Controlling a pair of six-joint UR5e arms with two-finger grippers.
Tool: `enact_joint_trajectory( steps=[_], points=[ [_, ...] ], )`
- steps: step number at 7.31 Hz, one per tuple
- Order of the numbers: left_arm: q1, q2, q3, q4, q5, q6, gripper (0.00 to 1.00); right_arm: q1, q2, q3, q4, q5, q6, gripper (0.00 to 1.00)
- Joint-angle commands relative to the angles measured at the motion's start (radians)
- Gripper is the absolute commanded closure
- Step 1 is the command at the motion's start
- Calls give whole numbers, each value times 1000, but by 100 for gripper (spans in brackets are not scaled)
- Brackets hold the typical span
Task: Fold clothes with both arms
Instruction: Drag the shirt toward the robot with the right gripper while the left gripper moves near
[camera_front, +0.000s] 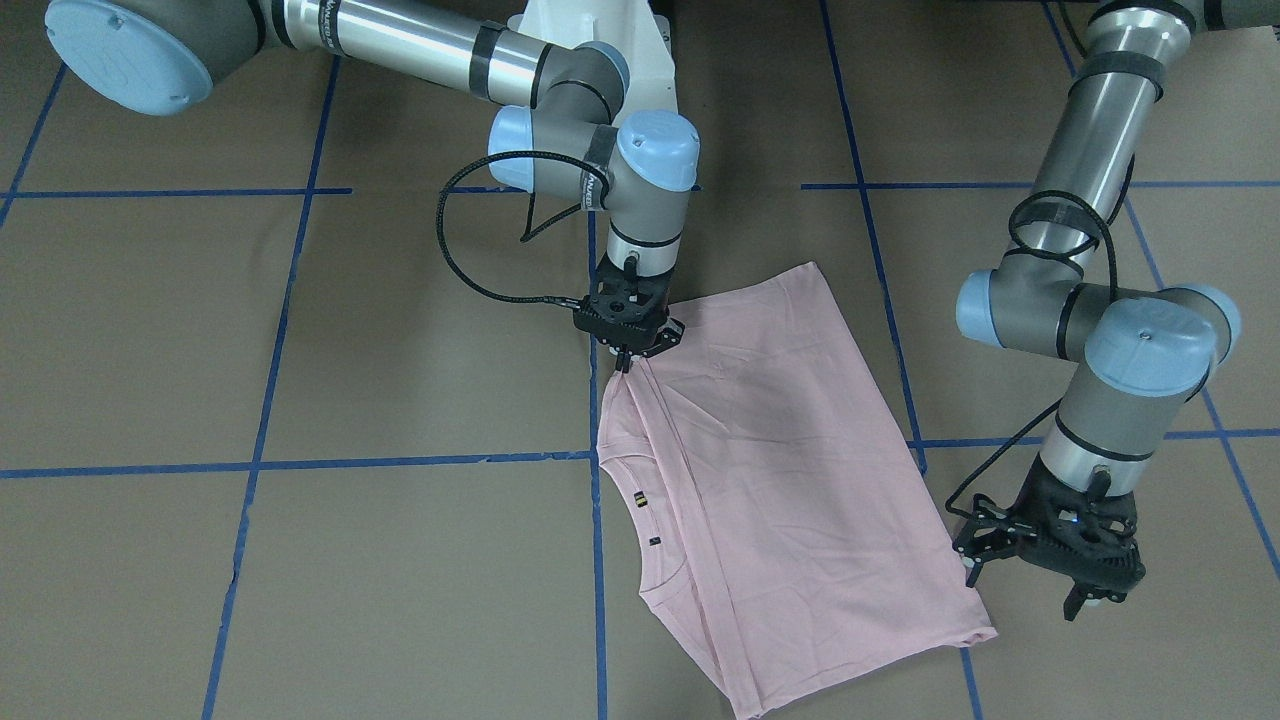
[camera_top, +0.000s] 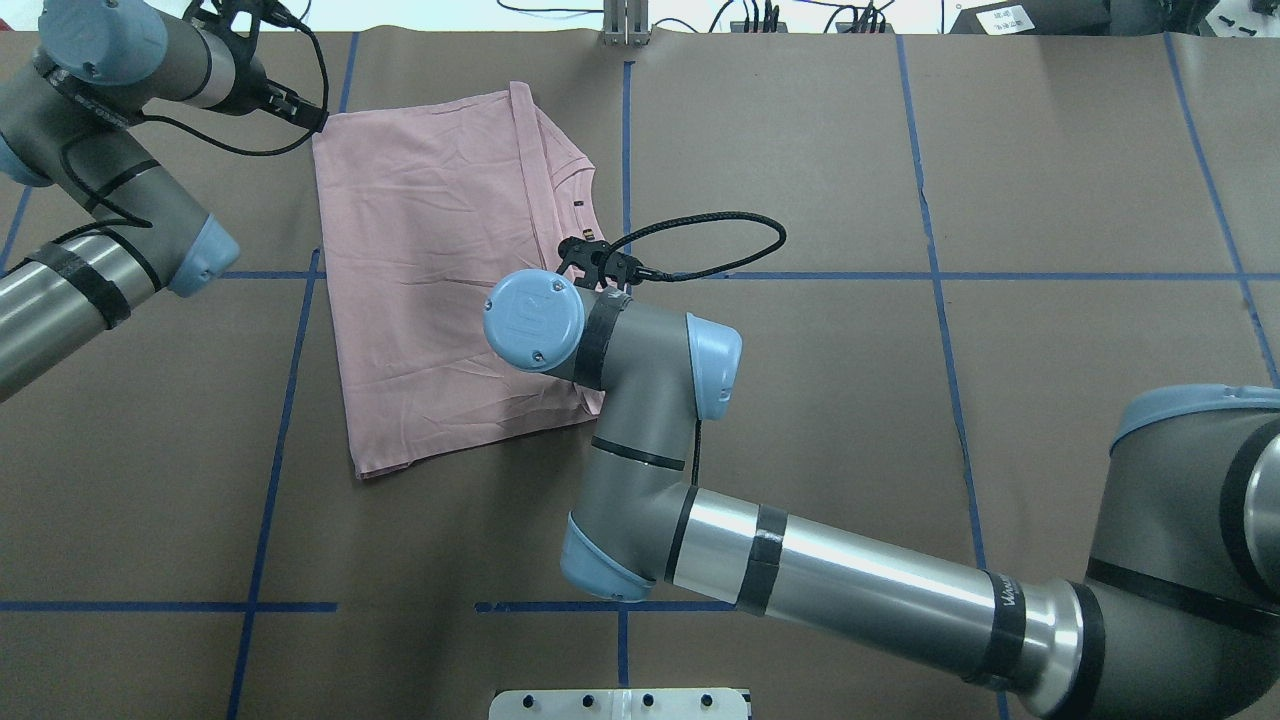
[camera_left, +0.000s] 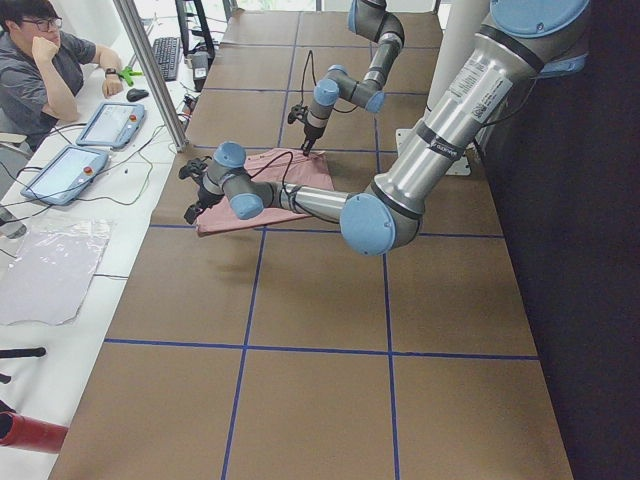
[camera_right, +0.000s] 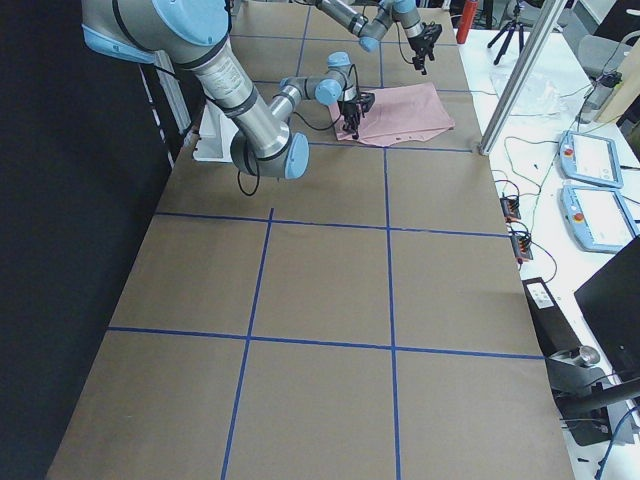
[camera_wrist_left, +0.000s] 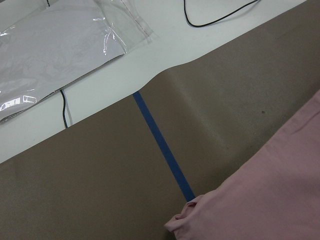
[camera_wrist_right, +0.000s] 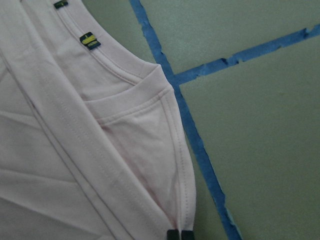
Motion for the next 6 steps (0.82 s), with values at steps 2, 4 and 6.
enact_joint_trajectory(
  steps=[2,4,6],
  points=[
    [5,4,-20,1,-2,-1,0,-98,-269,445,-142,-102,8,100],
    [19,16,-66,18,-3,-5,0,-235,-414,650,-199,-211,114,100],
    [56,18,-115,20,-59,-113,0,-289,-433,689,-235,-267,145,100]
  ],
)
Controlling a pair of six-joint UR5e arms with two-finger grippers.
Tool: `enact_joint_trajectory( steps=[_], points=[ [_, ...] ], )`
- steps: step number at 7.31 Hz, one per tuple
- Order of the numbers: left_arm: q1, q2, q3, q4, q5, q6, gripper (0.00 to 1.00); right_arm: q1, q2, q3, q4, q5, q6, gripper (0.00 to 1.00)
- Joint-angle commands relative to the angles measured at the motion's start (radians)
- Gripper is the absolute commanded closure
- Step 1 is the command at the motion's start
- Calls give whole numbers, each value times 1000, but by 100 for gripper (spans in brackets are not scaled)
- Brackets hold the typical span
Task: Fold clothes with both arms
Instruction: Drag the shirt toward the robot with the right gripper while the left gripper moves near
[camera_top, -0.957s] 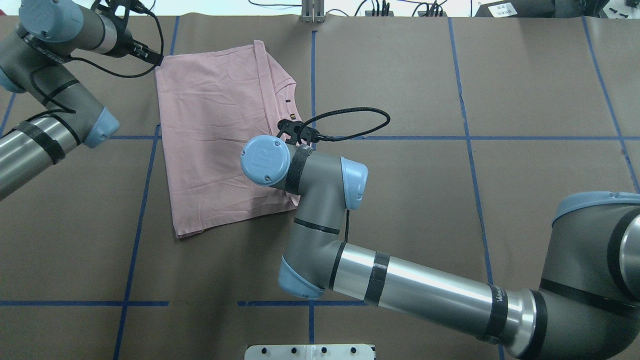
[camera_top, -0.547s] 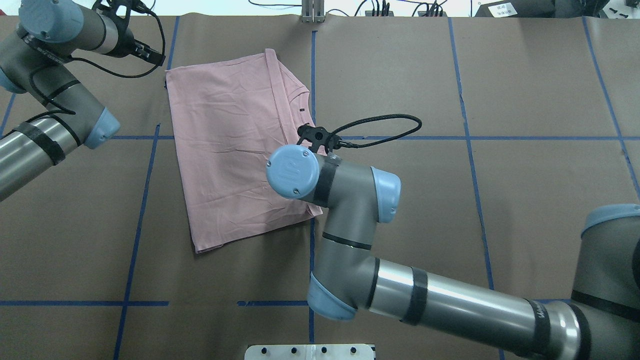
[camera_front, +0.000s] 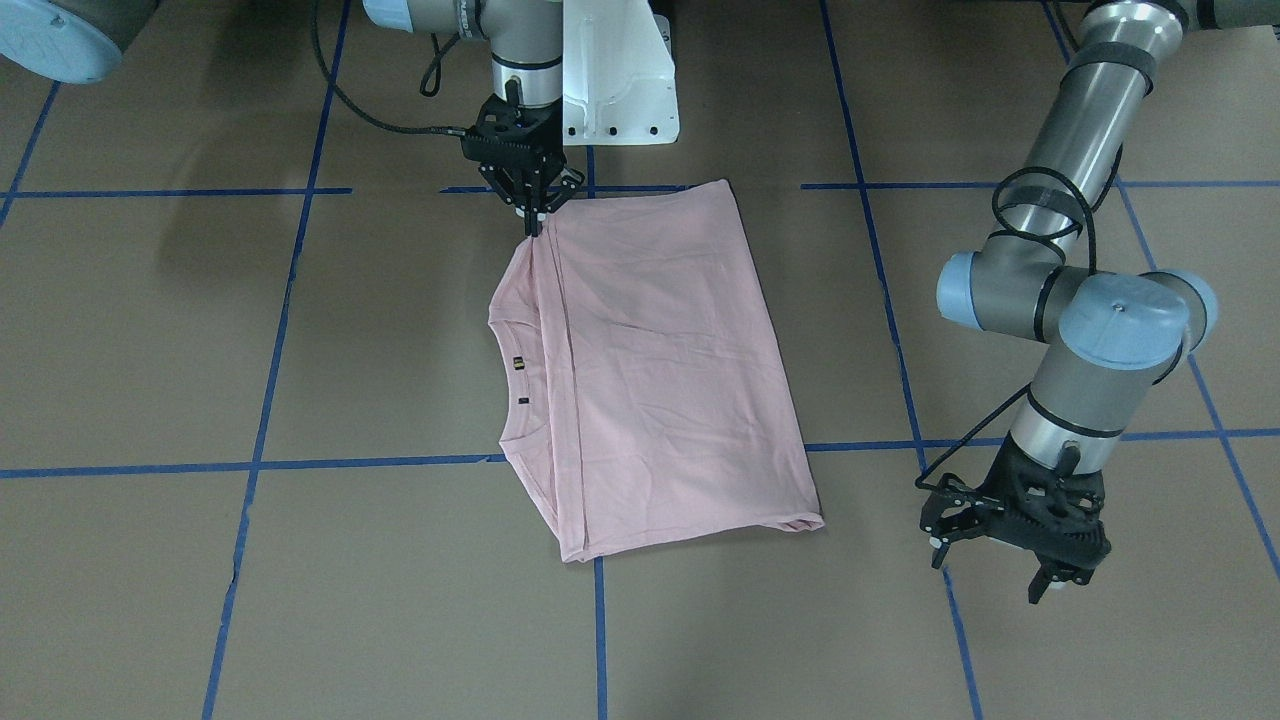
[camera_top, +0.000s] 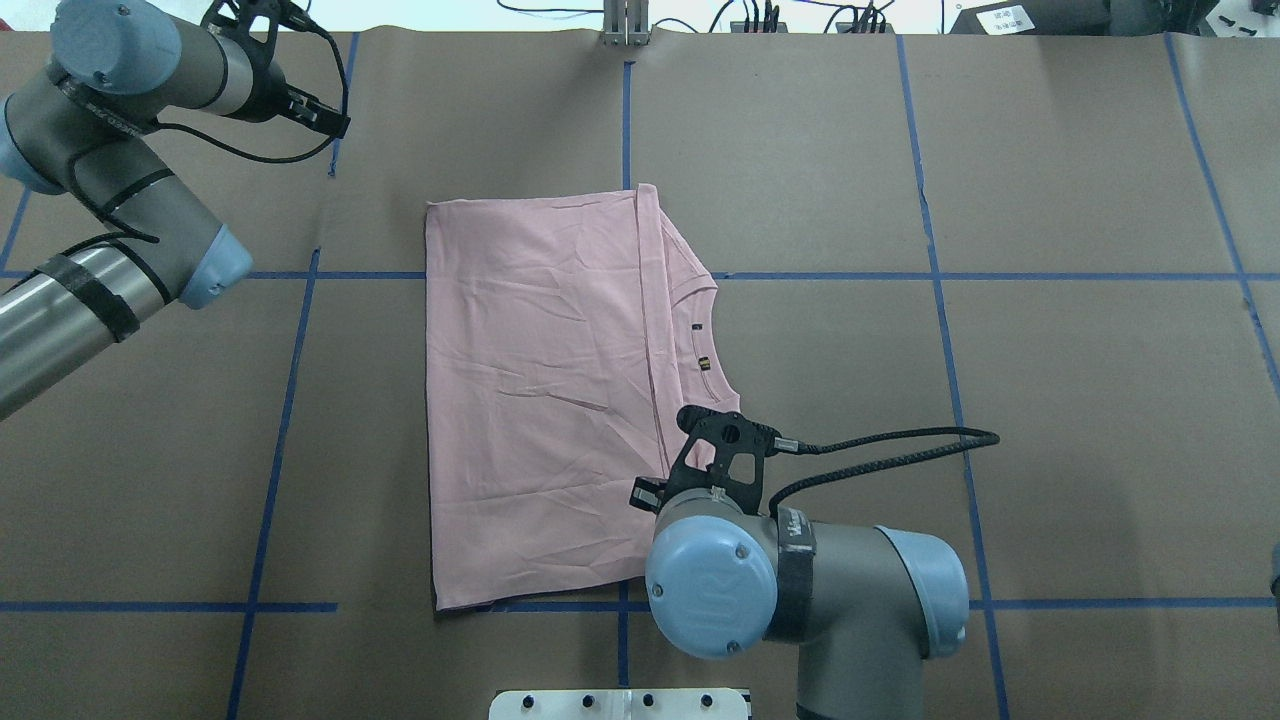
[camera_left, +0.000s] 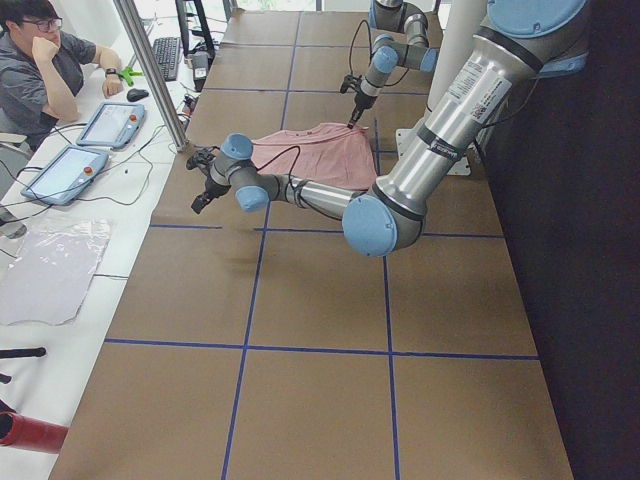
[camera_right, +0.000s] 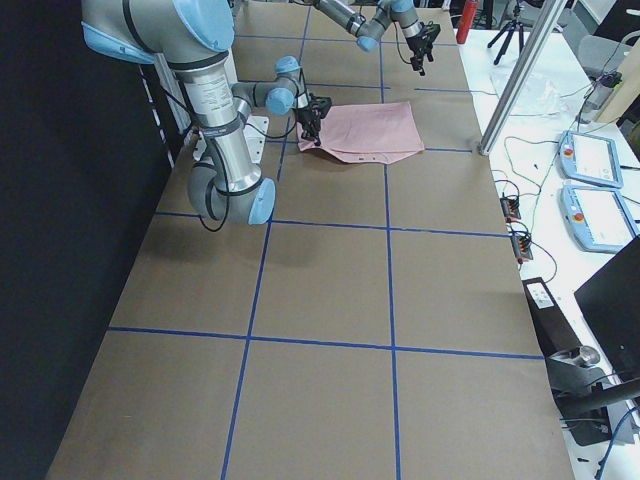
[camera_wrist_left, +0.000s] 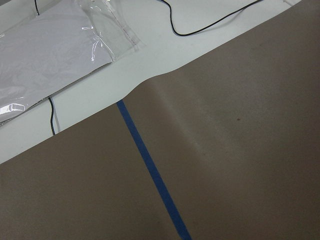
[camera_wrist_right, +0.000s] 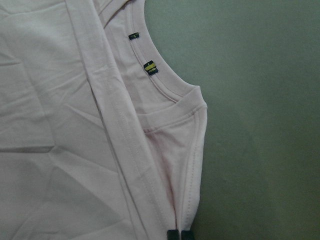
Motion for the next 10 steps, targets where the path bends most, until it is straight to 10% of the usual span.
enact_joint_trajectory(
  steps=[1,5,10],
  points=[
    [23,33,-102,21,-95,-165,0,-32,-20,32,-20,-30,21,100],
    [344,436,-875,315,-24,-642,0,-19,-18,33,-21,-13,7,100],
    [888,489,-947,398,389,-1347,32,-8,-18,35,-21,-10,7,100]
  ],
)
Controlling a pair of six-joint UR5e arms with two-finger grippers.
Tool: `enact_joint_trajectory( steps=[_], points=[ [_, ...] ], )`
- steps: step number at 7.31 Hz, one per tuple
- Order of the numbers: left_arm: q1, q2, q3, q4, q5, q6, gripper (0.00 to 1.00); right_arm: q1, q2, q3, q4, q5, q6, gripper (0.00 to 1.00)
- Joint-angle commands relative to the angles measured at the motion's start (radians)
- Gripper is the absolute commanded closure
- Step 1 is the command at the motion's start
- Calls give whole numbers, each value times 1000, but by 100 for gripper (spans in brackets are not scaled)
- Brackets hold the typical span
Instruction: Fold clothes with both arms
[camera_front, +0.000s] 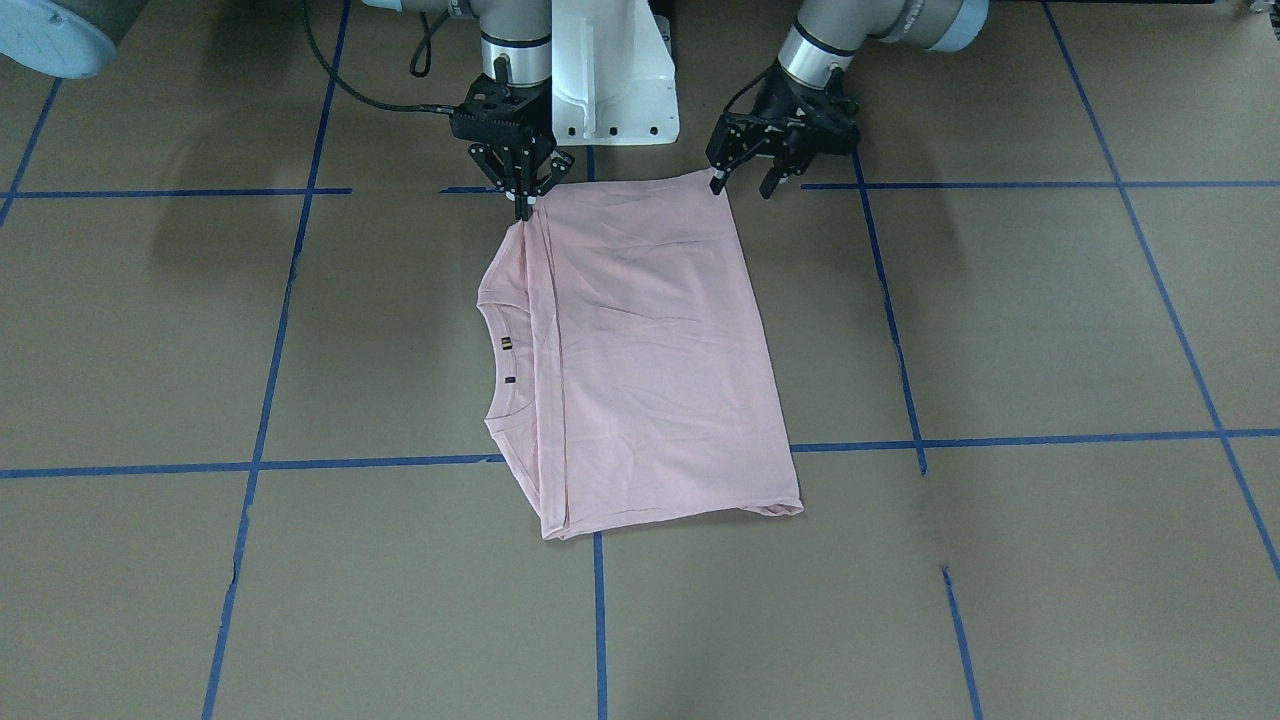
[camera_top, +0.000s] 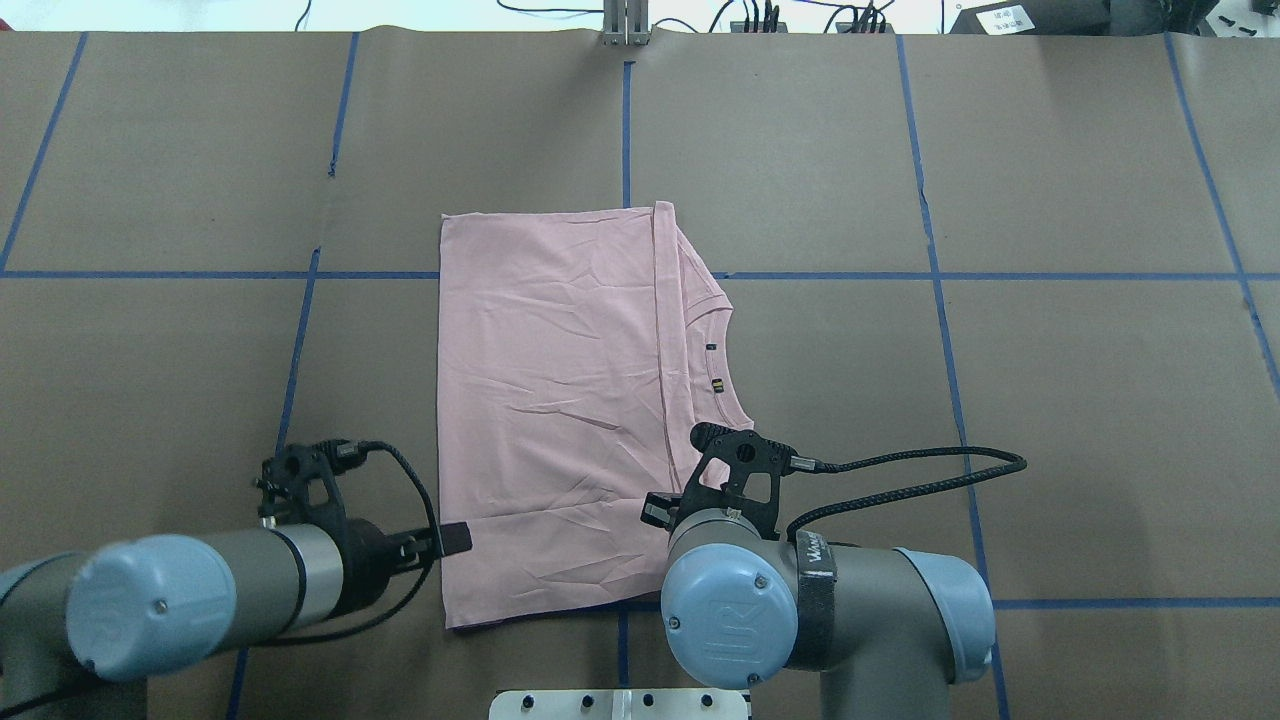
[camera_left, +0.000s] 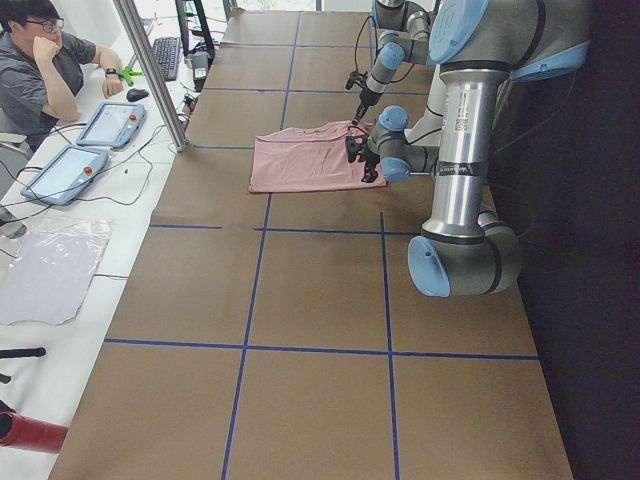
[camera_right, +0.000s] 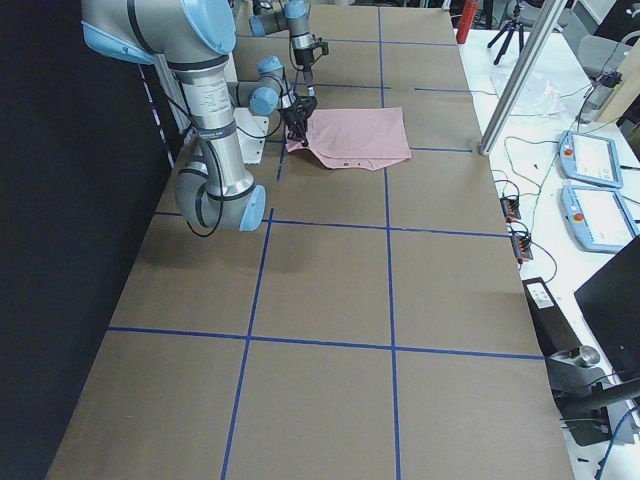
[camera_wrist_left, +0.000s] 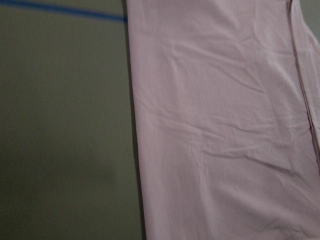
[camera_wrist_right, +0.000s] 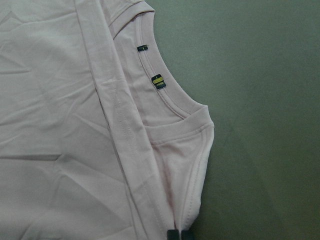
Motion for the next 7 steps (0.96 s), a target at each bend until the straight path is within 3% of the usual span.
enact_joint_trajectory(
  steps=[1,3,4,7],
  points=[
    [100,-57,7,111,60,-131,34,1,1,1,0,0,1,100],
    [102,-59,14,129,59,-128,40,1,1,1,0,-1,1,100],
    [104,-59,14,130,59,-123,48,1,1,0,0,-1,1,100],
    [99,-61,42,130,59,-94,48,1,0,0,0,-1,-1,100]
  ],
)
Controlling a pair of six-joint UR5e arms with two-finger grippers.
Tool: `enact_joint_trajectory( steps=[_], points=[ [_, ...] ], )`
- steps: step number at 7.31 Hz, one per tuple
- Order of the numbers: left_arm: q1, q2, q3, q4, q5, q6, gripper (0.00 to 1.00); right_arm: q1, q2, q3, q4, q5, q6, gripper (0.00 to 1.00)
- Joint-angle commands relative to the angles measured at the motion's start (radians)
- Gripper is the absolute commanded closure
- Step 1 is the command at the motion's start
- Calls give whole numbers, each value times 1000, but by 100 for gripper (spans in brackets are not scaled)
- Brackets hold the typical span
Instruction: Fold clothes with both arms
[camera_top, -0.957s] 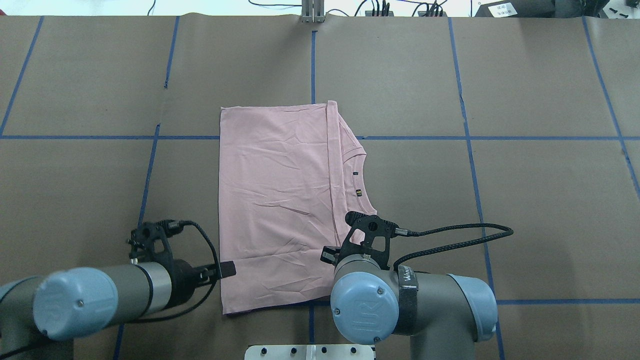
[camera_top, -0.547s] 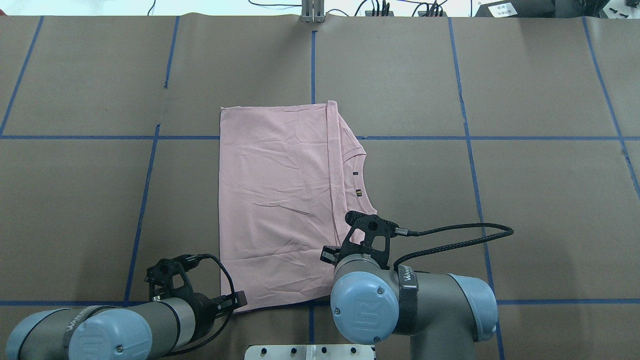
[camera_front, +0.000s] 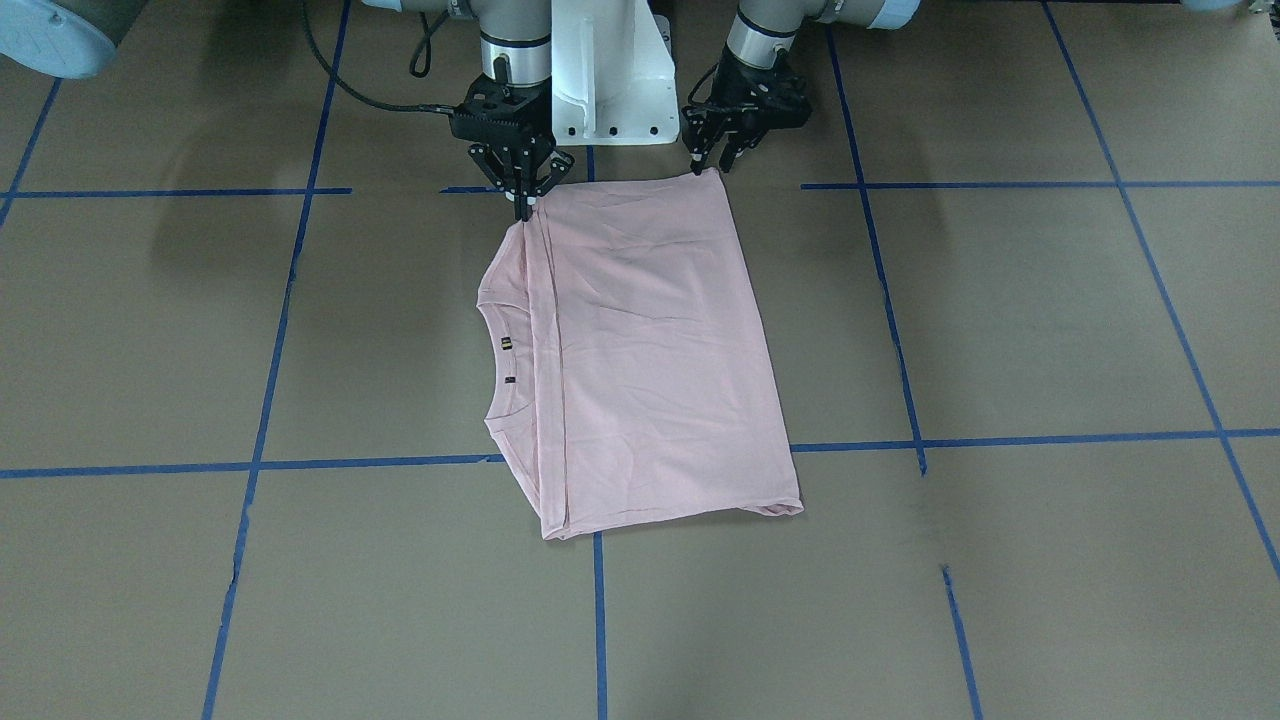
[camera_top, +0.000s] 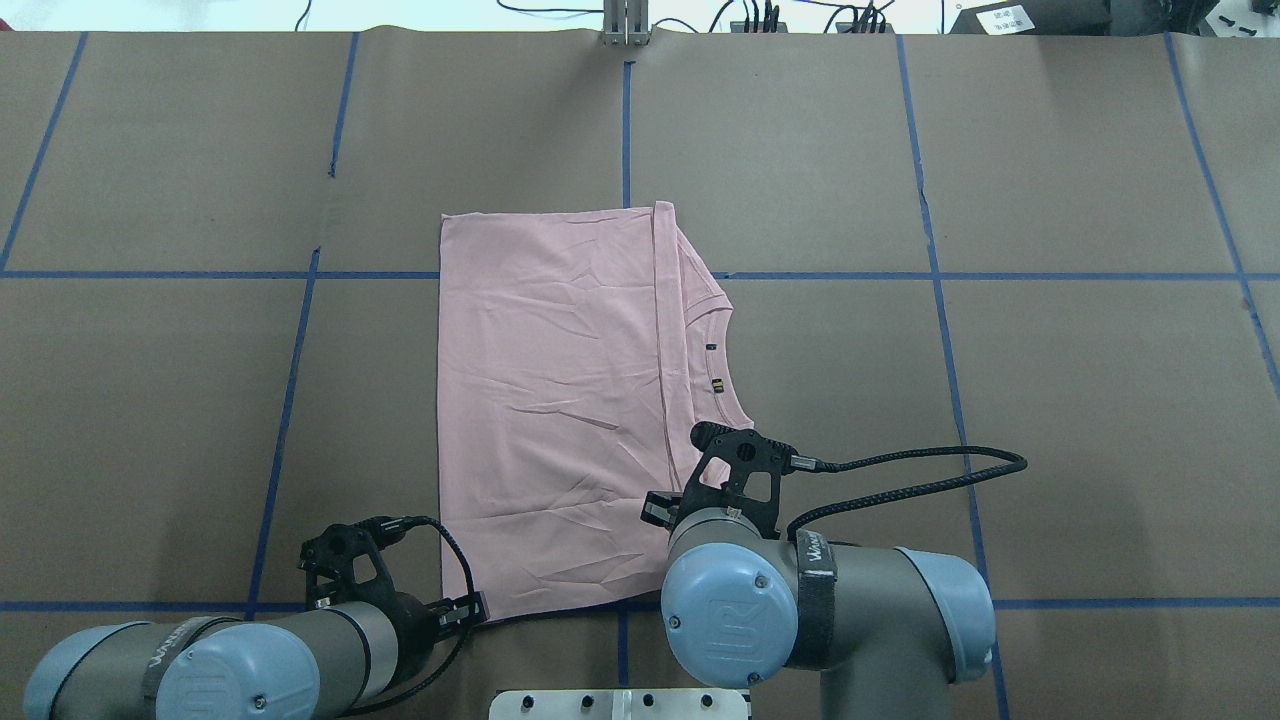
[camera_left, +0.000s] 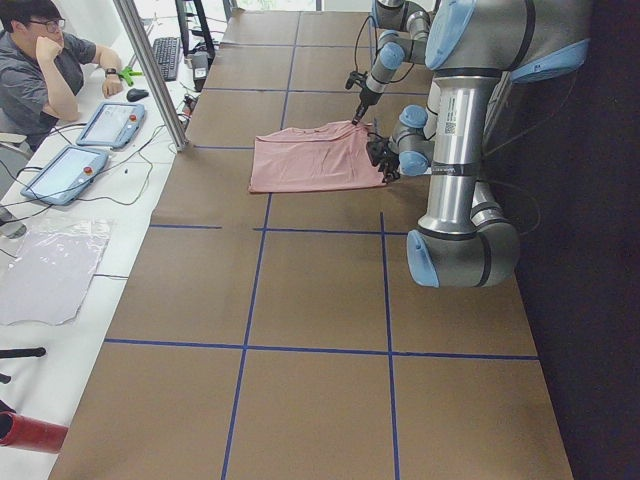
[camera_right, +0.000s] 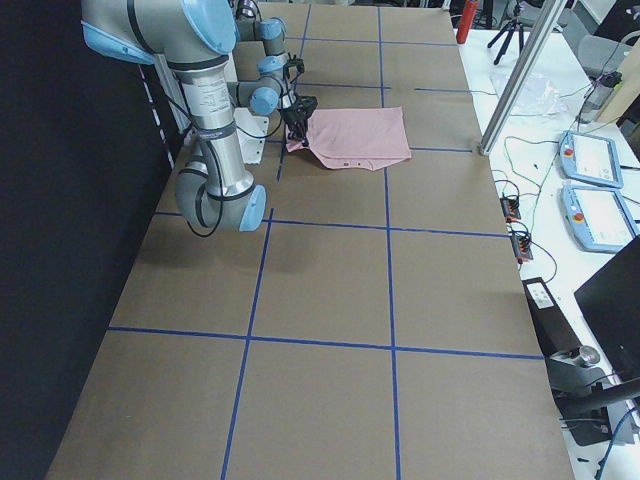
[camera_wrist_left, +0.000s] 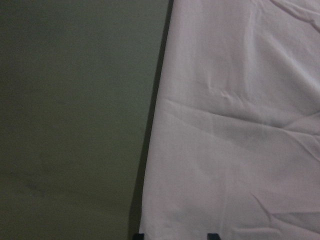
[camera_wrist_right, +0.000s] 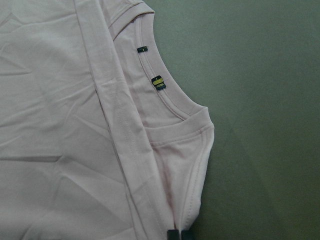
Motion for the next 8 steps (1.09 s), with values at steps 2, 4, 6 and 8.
enact_joint_trajectory(
  steps=[2,4,6,8],
  points=[
    [-1,-2,27,0,1,9,48,2,0,0,0,0,-1,100],
    [-1,-2,35,-2,1,9,53,2,0,0,0,0,0,100],
    [0,-2,37,-3,1,9,86,2,0,0,0,0,0,100],
    [-1,-4,32,-3,0,9,100,2,0,0,0,0,0,100]
  ],
)
